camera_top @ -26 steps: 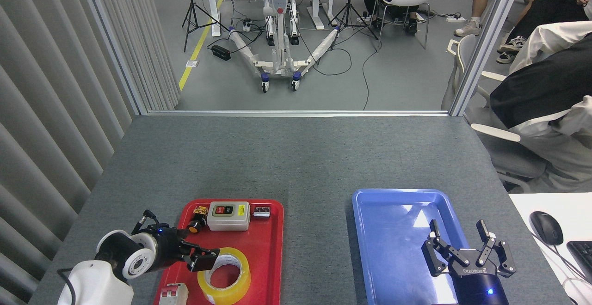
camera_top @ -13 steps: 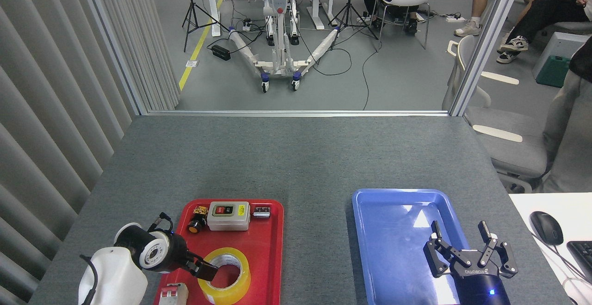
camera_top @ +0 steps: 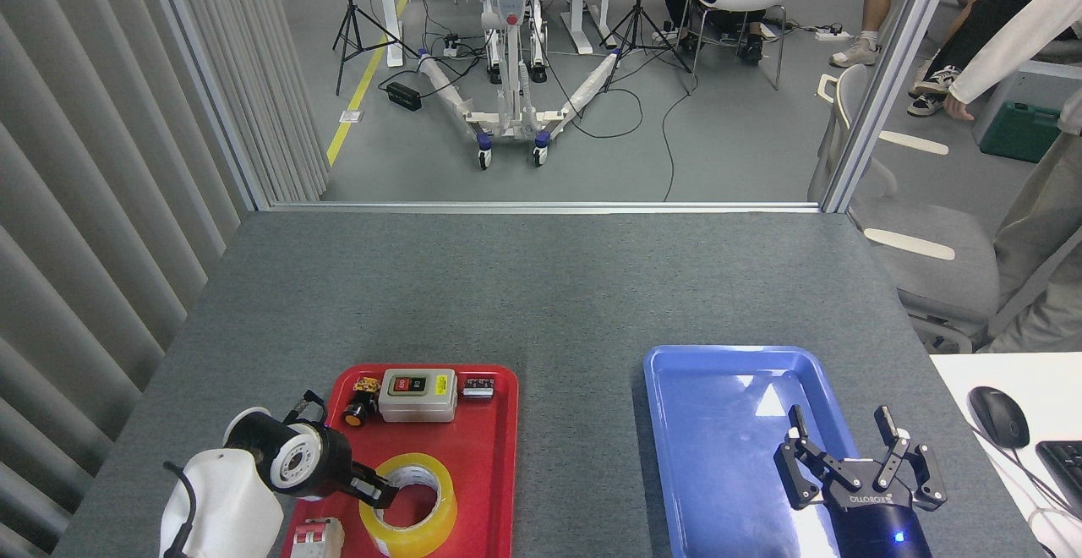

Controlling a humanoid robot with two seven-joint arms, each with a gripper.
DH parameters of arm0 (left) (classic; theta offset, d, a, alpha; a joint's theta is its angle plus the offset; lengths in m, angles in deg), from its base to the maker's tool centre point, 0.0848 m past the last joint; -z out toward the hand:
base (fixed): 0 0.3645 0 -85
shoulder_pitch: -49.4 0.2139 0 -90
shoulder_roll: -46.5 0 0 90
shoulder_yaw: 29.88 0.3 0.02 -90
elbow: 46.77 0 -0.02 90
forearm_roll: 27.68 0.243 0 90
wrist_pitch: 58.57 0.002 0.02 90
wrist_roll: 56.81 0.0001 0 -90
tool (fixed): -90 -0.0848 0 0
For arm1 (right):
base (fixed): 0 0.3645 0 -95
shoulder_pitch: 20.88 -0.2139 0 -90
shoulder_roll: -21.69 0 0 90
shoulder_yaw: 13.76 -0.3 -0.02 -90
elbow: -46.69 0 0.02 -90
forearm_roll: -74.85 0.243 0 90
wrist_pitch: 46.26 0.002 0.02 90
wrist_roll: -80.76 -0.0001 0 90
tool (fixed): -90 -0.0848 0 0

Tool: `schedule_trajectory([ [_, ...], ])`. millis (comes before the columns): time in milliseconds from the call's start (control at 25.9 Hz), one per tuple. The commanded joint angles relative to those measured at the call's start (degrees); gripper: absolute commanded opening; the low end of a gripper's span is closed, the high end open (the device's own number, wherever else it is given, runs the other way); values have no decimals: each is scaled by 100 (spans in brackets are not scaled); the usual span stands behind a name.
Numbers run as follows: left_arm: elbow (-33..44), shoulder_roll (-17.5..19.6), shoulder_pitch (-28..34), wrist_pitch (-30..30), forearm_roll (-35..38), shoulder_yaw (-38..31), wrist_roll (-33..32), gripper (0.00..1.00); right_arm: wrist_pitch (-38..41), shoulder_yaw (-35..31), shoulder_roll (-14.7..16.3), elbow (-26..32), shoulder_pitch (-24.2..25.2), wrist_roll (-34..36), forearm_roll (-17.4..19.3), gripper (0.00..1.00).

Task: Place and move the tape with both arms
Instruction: 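Grasp the yellow tape roll with the left gripper and lift it, then carry the tape toward the blue tray and grasp it with the right gripper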

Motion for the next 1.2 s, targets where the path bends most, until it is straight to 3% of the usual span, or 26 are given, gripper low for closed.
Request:
schedule_trajectory([
  [0, 5, -22, 26, -42, -58, 22, -104, 20, -15, -8, -39, -10, -1, 11, -4, 100],
  [77, 40, -14, 43, -226, -129, 22, -104, 0, -15, -8, -56, -10, 8, 2, -5, 100],
  [309, 102, -14, -1, -1325, -770, -40, -42, 0, 55, 27, -65, -2, 16, 108, -101, 100],
  [464, 480, -58, -18, -1519, -2501, -365, -33, 0, 442, 45, -65, 7, 25, 204, -110, 99],
  [580, 568, -242, -18, -1571, -4031, -356, -33, 0, 486, 54, -65, 7, 34, 222, -110, 99],
  [657, 533, -427, 26, -1686, -4637, -347, -25, 0, 600, 62, -65, 7, 43, 248, -101, 99],
  [851, 418, -901, 105, -1686, -4796, -356, -16, 0, 1663, 89, -39, 69, 104, 600, -31, 99],
  [1044, 181, -1297, 105, -1686, -4787, -347, -25, 0, 4371, 89, -4, 218, 359, 960, 523, 99],
  [1160, 146, -1323, 105, -1686, -4787, -347, -25, 0, 4450, 89, -48, 350, 509, 916, 681, 99],
])
